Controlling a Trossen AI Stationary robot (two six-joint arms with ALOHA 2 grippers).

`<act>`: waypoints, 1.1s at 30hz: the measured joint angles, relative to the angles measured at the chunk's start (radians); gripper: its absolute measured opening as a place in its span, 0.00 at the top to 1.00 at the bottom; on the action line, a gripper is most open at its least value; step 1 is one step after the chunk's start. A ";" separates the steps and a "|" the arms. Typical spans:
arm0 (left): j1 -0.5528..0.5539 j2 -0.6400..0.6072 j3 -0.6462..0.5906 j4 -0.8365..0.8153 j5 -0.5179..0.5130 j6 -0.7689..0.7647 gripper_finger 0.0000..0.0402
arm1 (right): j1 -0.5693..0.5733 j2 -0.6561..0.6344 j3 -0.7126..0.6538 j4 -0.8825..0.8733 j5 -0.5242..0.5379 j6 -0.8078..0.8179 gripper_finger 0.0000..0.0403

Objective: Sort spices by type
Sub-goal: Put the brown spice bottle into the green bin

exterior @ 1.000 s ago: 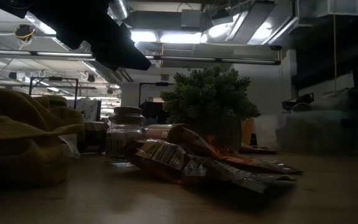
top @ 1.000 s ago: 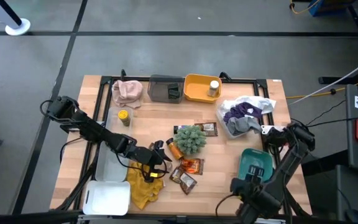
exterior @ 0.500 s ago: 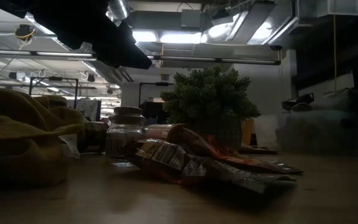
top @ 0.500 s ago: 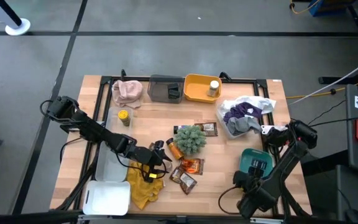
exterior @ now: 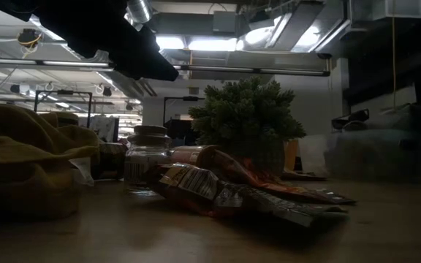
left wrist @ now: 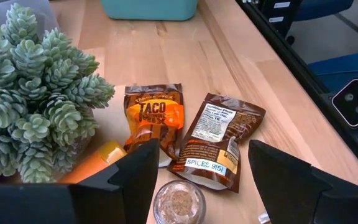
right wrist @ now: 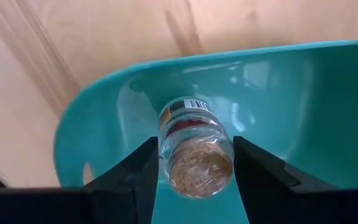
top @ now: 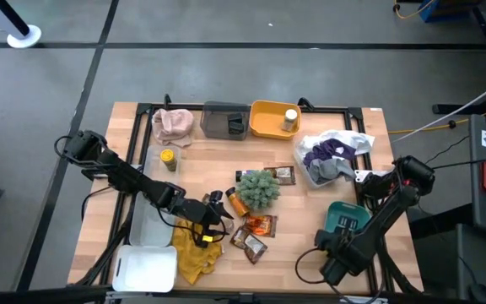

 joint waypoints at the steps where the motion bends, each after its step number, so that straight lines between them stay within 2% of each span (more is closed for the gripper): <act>1: 0.000 0.000 0.000 0.000 0.000 0.000 0.42 | 0.000 0.000 -0.014 0.025 -0.004 0.000 0.56; 9: 0.000 0.000 0.000 0.000 0.000 -0.008 0.42 | 0.000 -0.001 -0.062 0.108 -0.017 0.000 0.56; 22: 0.000 0.000 0.000 0.001 0.000 -0.037 0.42 | 0.000 0.002 -0.064 0.105 -0.012 -0.001 0.37; 33: 0.000 0.000 0.000 0.001 0.000 -0.038 0.42 | -0.014 0.002 -0.064 0.080 -0.023 -0.008 0.34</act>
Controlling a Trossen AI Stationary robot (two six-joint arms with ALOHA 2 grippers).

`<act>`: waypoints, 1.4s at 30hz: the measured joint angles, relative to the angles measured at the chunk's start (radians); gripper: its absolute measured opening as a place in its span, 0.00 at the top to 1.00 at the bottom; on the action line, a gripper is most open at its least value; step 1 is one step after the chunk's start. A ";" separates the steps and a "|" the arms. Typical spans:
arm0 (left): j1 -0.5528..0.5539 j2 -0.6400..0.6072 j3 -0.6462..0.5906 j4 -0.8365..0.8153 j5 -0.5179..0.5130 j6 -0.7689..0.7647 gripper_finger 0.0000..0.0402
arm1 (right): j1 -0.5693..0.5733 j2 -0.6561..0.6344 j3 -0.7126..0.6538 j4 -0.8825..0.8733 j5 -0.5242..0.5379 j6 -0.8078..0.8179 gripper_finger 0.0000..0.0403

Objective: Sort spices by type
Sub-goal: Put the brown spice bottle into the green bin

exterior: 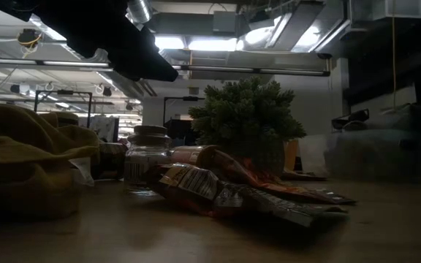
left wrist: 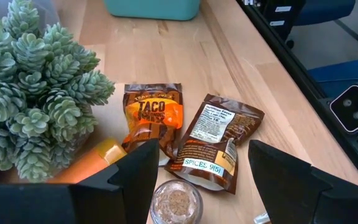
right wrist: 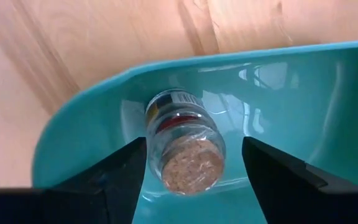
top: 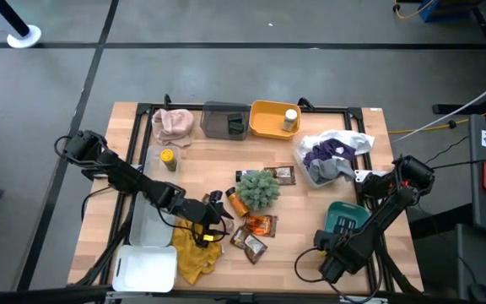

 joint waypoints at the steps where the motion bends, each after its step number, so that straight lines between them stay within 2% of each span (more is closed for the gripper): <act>1: 0.000 0.000 0.000 0.000 0.000 -0.001 0.42 | -0.004 0.000 0.000 -0.002 0.002 0.004 0.34; 15: 0.000 0.000 0.000 0.000 0.000 -0.019 0.42 | -0.008 0.000 0.028 -0.004 0.007 0.004 0.34; 23: 0.000 0.000 0.000 0.000 0.000 -0.019 0.42 | -0.008 0.000 0.078 -0.021 0.052 0.004 0.34; 34: 0.000 0.000 0.000 -0.014 0.000 -0.028 0.42 | -0.008 0.000 0.197 -0.235 0.187 0.007 0.34; 42: -0.002 0.000 0.000 -0.139 0.000 -0.088 0.42 | -0.008 0.000 0.310 -0.237 0.358 0.007 0.34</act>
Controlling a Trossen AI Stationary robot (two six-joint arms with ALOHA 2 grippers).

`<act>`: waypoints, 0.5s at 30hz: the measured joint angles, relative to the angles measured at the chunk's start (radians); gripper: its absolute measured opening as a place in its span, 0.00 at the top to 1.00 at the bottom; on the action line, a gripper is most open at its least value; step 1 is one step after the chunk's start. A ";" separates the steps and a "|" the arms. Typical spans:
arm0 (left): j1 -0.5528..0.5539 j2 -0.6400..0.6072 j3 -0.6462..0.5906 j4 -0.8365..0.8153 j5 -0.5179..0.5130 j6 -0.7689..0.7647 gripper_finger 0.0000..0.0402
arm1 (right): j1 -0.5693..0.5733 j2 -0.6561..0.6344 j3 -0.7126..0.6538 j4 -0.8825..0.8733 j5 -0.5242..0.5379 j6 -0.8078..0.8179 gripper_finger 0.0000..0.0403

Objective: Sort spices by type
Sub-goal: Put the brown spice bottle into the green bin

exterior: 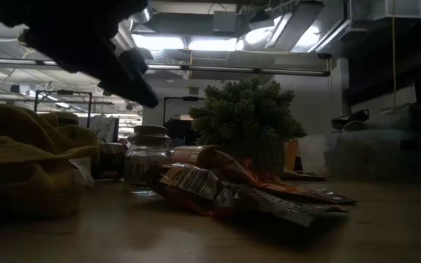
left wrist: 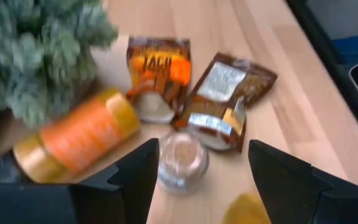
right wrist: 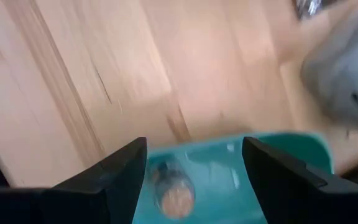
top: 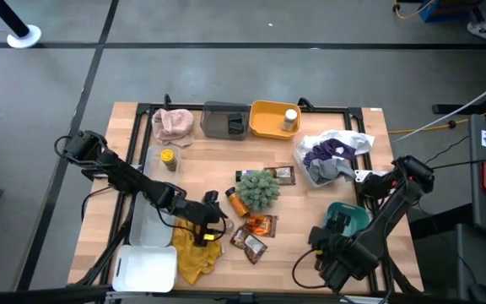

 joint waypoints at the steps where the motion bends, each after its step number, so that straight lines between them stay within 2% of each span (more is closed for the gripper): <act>1: 0.001 0.000 0.000 -0.010 0.001 -0.011 0.42 | 0.000 0.000 0.009 0.003 0.029 0.000 0.34; 8: 0.002 0.000 0.000 -0.031 0.000 -0.036 0.42 | 0.000 0.000 0.023 0.076 0.177 -0.006 0.34; 15: 0.002 0.000 0.000 -0.070 -0.009 -0.046 0.42 | -0.026 0.000 0.024 0.179 0.186 -0.061 0.34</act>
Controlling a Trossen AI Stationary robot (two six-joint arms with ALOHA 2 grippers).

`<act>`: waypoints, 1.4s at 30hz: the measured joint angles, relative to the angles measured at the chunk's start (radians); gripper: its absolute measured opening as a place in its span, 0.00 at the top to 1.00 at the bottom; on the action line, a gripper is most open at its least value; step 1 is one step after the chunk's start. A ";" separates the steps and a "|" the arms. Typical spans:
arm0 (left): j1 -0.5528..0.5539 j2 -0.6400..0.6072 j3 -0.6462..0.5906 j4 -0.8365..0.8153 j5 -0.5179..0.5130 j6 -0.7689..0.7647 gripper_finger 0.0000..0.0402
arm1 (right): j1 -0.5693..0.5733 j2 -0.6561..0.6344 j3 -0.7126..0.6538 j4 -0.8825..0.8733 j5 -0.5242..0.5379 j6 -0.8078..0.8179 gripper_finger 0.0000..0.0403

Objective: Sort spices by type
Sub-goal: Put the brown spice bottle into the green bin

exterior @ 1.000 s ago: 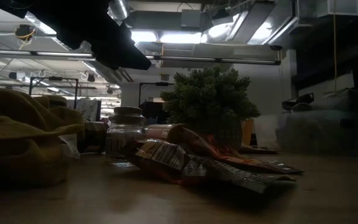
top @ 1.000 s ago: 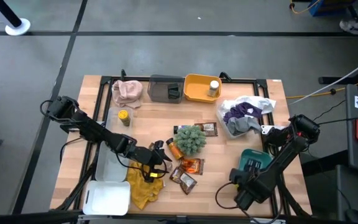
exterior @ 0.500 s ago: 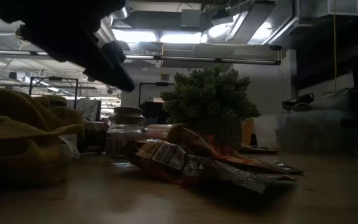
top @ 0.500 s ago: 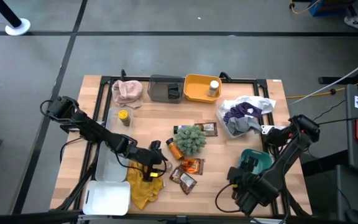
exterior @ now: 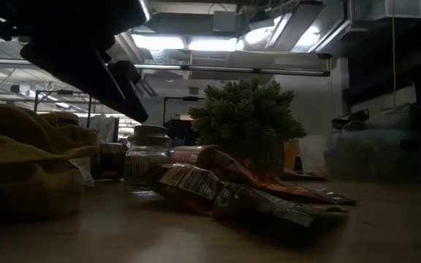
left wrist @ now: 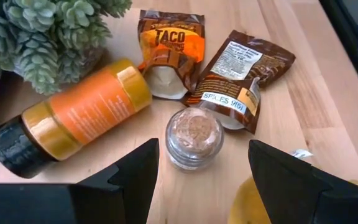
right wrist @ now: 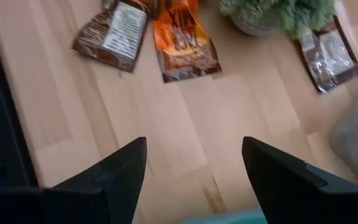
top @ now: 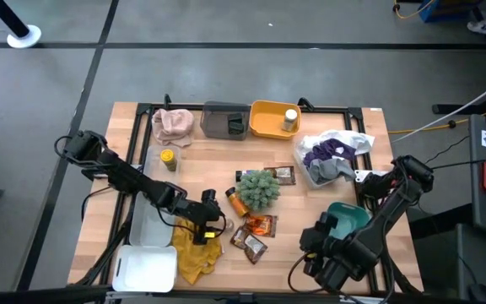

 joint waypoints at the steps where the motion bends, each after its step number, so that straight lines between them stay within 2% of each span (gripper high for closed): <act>1: 0.000 0.000 0.000 0.000 -0.005 0.003 0.42 | -0.002 0.000 0.000 0.010 0.000 -0.016 0.34; 16: 0.003 0.121 0.000 0.073 -0.033 0.006 0.42 | -0.116 0.000 0.000 0.224 -0.001 -0.287 0.34; 29: 0.027 0.200 0.000 0.228 -0.035 0.036 0.42 | -0.184 0.000 0.000 0.297 -0.027 -0.444 0.34; 32: 0.034 0.197 0.000 0.240 -0.037 0.032 0.46 | -0.184 0.000 0.000 0.299 -0.027 -0.445 0.34; 36: 0.038 0.196 0.000 0.248 -0.037 0.029 0.59 | -0.182 0.000 0.000 0.326 -0.027 -0.445 0.34; 42: 0.038 0.196 0.000 0.261 -0.037 -0.012 0.60 | -0.182 0.000 0.000 0.346 -0.027 -0.445 0.34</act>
